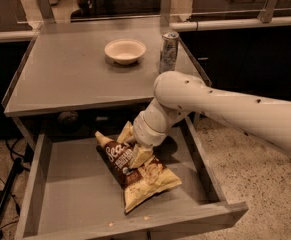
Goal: Pick brown chip bag from top drawer and place on counter
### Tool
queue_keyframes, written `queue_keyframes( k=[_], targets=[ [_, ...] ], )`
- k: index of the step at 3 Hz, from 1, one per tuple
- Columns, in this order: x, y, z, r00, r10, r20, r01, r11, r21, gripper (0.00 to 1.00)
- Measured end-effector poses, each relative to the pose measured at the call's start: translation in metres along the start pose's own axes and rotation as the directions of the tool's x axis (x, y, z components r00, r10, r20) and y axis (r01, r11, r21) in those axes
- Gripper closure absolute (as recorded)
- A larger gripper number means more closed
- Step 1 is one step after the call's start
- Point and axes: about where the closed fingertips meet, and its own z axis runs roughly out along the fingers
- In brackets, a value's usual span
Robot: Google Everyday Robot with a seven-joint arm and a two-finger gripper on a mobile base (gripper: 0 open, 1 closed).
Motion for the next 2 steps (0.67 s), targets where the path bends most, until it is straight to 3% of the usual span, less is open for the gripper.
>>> queue_keyframes(
  k=[2],
  targets=[
    [-0.014,-0.001,-0.018,0.999,-0.024,0.025,0.024,0.9996,-0.014,1.00]
  ],
)
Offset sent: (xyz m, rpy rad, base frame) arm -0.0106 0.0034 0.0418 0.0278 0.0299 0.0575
